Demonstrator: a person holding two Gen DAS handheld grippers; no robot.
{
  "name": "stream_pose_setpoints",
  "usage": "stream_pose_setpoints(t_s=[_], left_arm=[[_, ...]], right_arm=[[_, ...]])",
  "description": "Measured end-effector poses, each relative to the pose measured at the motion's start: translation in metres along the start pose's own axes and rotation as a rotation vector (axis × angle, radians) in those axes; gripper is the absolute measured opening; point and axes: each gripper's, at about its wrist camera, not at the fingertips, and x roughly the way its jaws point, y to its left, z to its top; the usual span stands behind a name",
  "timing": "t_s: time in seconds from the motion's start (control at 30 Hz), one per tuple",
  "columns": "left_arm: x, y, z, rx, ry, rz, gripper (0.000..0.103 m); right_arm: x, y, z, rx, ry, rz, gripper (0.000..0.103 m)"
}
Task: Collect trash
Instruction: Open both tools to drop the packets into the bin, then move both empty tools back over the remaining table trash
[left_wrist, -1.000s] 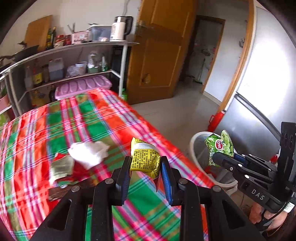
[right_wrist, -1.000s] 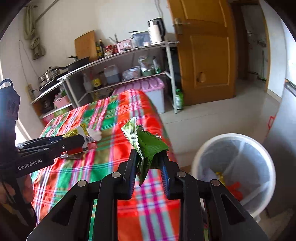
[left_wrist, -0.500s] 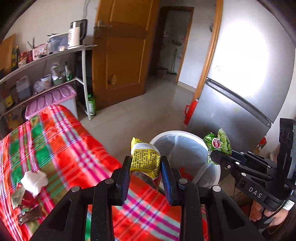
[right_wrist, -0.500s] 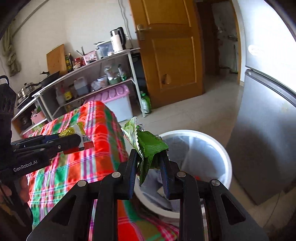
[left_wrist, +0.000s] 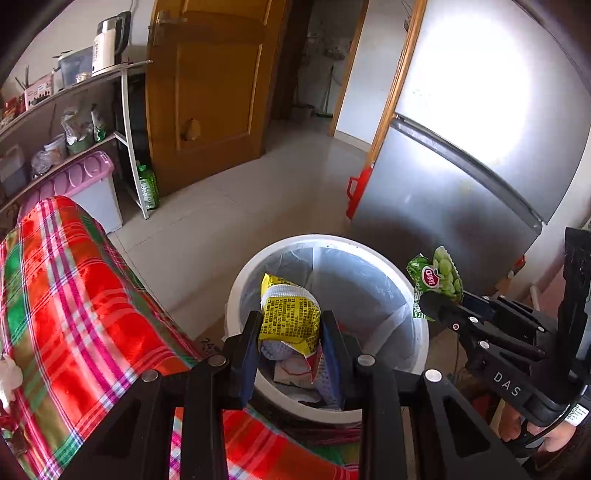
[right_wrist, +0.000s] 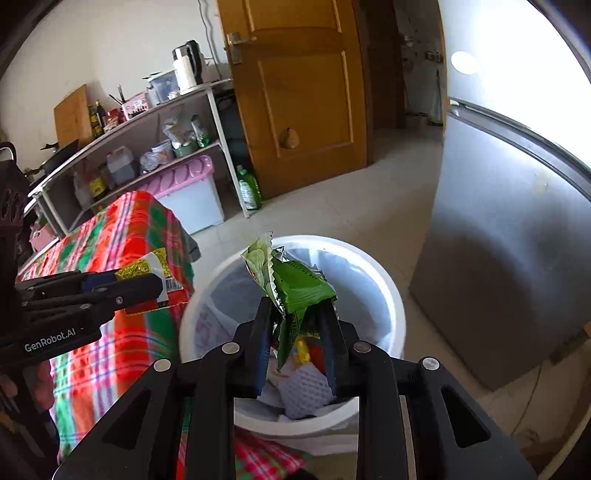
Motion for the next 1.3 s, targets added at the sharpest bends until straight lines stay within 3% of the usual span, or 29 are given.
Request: stream_pose_setpoints(t_s=[0.13, 0.2, 0.23, 0.27, 0.33, 0.67, 1.3], left_arm=[[0.021, -0.007, 0.001, 0.003, 0.040, 0.010, 0.037], [0.030, -0.009, 0.000, 0.002, 0.057, 0.006, 0.047], [0.032, -0.009, -0.001, 0.001, 0.061, 0.002, 0.051], [0.035, -0.009, -0.002, -0.002, 0.068, 0.004, 0.057], [0.037, -0.010, -0.002, -0.002, 0.069, 0.004, 0.059], [0.031, -0.009, -0.003, -0.016, 0.059, 0.003, 0.060], [-0.041, 0.033, -0.015, -0.105, -0.056, 0.041, 0.064]], right_arm=[[0.016, -0.013, -0.004, 0.004, 0.036, 0.001, 0.026], [0.022, -0.014, -0.004, -0.001, 0.055, -0.003, 0.028], [0.025, -0.015, -0.006, -0.004, 0.066, -0.009, 0.035], [0.027, -0.017, -0.007, -0.005, 0.072, -0.018, 0.049], [0.030, -0.020, -0.010, 0.003, 0.078, -0.026, 0.061], [0.028, -0.024, -0.013, 0.035, 0.071, -0.035, 0.061], [-0.006, 0.014, -0.008, 0.010, -0.012, -0.007, 0.061]])
